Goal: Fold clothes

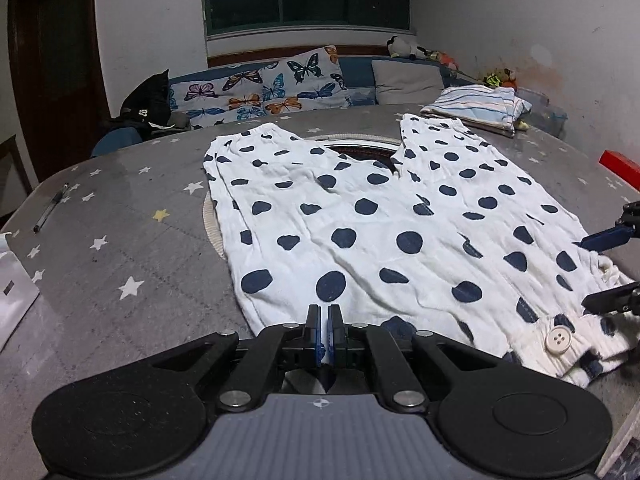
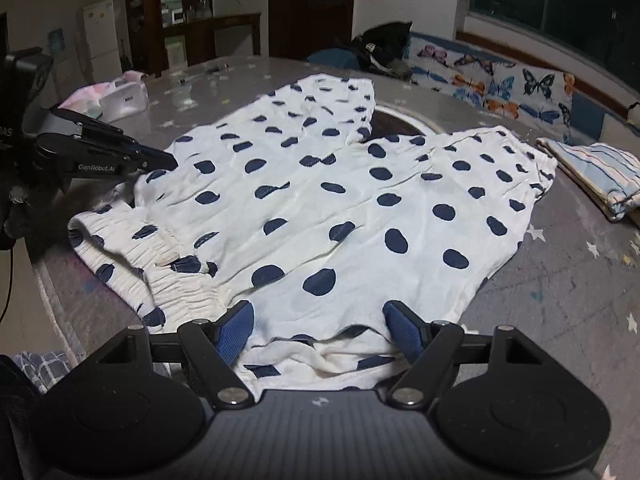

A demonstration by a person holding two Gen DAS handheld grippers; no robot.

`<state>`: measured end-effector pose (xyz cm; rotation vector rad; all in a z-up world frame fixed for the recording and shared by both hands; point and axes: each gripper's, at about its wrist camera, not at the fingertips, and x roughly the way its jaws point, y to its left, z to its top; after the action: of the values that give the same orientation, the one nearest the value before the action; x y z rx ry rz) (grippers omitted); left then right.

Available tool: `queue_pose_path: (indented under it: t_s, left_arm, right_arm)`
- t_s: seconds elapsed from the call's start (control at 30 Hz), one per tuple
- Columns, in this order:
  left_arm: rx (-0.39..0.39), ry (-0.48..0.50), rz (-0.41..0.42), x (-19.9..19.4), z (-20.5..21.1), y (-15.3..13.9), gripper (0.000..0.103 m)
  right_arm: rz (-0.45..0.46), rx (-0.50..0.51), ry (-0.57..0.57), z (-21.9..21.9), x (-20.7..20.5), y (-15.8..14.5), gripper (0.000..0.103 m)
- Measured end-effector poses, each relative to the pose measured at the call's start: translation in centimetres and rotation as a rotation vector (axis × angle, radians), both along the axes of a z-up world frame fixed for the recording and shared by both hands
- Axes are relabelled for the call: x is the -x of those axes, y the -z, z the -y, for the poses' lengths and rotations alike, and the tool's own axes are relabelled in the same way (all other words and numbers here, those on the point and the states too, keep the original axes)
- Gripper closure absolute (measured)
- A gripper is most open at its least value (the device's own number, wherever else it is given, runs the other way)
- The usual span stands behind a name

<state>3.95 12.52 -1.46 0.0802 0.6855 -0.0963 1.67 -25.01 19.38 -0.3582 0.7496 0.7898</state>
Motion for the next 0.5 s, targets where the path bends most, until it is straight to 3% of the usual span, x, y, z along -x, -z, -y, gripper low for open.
queue_pose_path:
  t_s: [0.2,0.37,0.43,0.5]
  left_arm:
    - [-0.011,-0.002,-0.01,0.4,-0.5,-0.7,0.097]
    - [0.05,0.121,0.025,1.3,2.4,-2.6,0.096]
    - [0.077,0.185,0.033,1.7,3.9,-3.2,0.09]
    - [0.106,0.27,0.029,2.1,6.0,-3.5,0.076]
  right_arm:
    - [-0.016,-0.025,-0.009,0.9,0.0,-1.2,0.027]
    - [-0.011,-0.08,0.038,2.4,-2.3,-3.4,0.027]
    - [0.004,-0.083,0.074,3.2,-3.5,-4.0,0.027]
    - [0.013,-0.083,0.116,4.0,-4.8,-4.3,0.027]
